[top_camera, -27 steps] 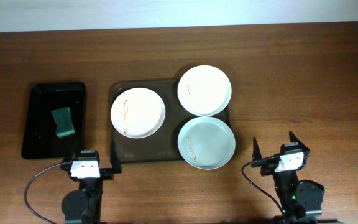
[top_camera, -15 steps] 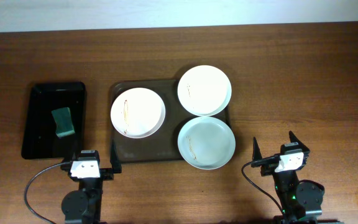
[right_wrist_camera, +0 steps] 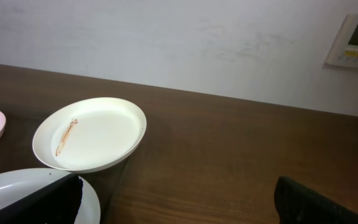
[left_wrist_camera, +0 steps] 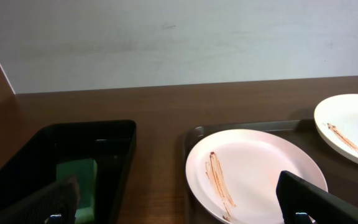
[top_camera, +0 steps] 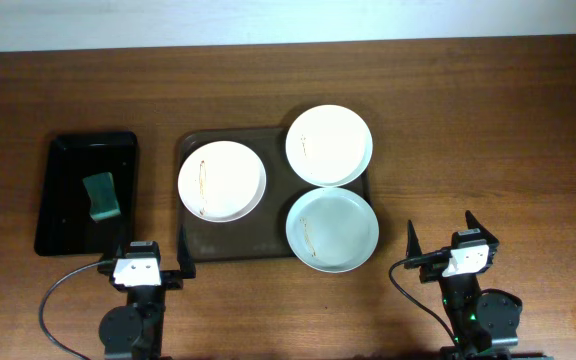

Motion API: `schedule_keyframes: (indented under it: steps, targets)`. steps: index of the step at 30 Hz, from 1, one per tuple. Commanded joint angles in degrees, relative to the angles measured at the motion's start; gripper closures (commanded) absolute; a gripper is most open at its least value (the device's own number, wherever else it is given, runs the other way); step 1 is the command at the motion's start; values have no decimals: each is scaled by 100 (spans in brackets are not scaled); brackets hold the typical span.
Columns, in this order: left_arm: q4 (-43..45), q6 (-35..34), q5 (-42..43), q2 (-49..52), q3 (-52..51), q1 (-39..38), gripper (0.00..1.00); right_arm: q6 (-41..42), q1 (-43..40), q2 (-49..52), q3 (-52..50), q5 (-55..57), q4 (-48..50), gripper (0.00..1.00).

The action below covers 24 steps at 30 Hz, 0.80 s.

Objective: Clean dirty plates on tray and stack at the side

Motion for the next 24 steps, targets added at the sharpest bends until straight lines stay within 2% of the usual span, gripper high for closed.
schedule_keyframes:
  steps: [1, 10, 13, 16, 18, 20, 24]
  targets:
    - [9, 92, 61, -44, -42, -26, 1, 48, 28, 11, -31, 92, -28, 2]
    - [9, 92, 61, -46, -42, -26, 1, 52, 31, 11, 0, -275, 20, 2]
    - [15, 87, -17, -46, -42, -22, 1, 76, 33, 11, 219, -437, 11, 2]
    - [190, 87, -46, -46, -17, -22, 1, 76, 33, 15, 809, -437, -459, 2]
    - [267, 90, -46, -44, 208, -22, 1, 74, 33, 15, 1377, -439, -911, 2]
    - [267, 90, -48, -44, 422, -22, 1, 72, 33, 15, 1648, -435, -931, 2]
    - [273, 92, -52, 428, 1215, -22, 1, 72, 33, 17, 1784, -634, -960, 2]
